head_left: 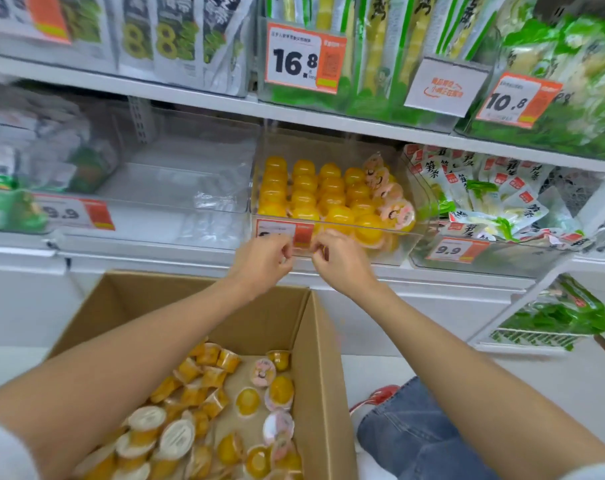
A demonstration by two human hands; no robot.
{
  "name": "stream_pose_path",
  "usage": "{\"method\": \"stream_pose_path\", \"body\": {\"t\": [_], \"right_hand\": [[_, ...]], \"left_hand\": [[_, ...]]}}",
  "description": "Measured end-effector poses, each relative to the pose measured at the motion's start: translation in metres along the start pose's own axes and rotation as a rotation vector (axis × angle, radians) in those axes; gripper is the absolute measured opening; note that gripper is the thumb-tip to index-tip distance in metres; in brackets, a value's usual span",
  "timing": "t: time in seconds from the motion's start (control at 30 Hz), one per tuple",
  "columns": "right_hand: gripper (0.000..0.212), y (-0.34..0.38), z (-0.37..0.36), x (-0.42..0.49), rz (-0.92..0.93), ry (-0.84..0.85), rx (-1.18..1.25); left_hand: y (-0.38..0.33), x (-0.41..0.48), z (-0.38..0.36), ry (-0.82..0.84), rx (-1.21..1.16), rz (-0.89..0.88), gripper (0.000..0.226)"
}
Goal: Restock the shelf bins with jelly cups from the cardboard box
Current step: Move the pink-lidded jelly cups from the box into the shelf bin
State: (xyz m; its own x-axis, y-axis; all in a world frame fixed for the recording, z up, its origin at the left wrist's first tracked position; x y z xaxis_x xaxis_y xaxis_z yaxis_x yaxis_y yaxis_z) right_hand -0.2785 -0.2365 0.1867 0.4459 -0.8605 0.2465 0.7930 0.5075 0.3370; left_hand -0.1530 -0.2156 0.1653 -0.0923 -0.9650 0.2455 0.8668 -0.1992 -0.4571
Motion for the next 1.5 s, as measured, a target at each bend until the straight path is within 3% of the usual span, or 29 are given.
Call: {"method": "stream_pose_path", "body": {"t": [0.27, 0.4, 0.47, 0.57, 0.73, 0.87, 1.03, 1.17, 1.3, 1.4, 1.5], "right_hand": [[0.024, 0.000, -0.212, -0.062, -0.178, 0.625, 0.013], [0.016, -0.028, -0.299, -0.110, -0.375, 0.936, 0.040], [0.029, -0.038, -0.334, -0.127, -0.427, 1.033, 0.050], [0.038, -0.062, -0.369, -0.139, -0.581, 0.946, 0.091], [0.066, -0.078, -0.391, -0.155, -0.613, 0.911, -0.006], [0.069, -0.089, -0.406, -0.161, -0.636, 0.904, -0.012], [0.068, -0.096, -0.412, -0.163, -0.653, 0.904, -0.043], [0.063, -0.095, -0.408, -0.160, -0.709, 0.892, -0.027], [0.053, -0.084, -0.387, -0.140, -0.726, 0.776, 0.021], [0.059, -0.066, -0.357, -0.116, -0.670, 0.709, 0.080], [0.061, -0.034, -0.306, -0.089, -0.507, 0.653, 0.130]], "left_hand": [[0.165, -0.121, -0.138, 0.689, 0.071, 0.390, 0.006], [0.216, -0.178, -0.206, 0.856, -0.005, 0.535, 0.007], [0.227, -0.195, -0.231, 0.883, -0.041, 0.586, 0.004], [0.240, -0.202, -0.278, 0.883, -0.112, 0.625, 0.035], [0.225, -0.195, -0.330, 0.858, -0.224, 0.604, 0.061], [0.213, -0.187, -0.353, 0.858, -0.191, 0.514, 0.048], [0.202, -0.179, -0.365, 0.938, 0.180, 0.481, 0.043], [0.204, -0.173, -0.355, 0.924, 0.183, 0.520, 0.040], [0.216, -0.166, -0.304, 0.789, -0.064, 0.694, 0.039], [0.225, -0.164, -0.263, 0.693, -0.294, 0.836, 0.045], [0.217, -0.157, -0.225, 0.511, -0.758, 0.961, 0.032]]}}
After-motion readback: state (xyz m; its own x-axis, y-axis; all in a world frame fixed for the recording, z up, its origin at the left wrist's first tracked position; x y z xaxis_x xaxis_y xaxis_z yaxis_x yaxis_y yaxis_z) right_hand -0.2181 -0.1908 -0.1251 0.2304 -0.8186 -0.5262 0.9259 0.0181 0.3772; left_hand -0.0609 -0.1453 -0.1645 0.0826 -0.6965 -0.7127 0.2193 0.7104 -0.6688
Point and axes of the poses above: each hand's wrist, its own x-axis towards the middle knuckle, its own z-axis out of the back of the hand, y = z × x, the point moved 10 cm from there along x, towards the middle knuckle, and after that the axes turned 6 degrees about y, right-handed, at the moved point
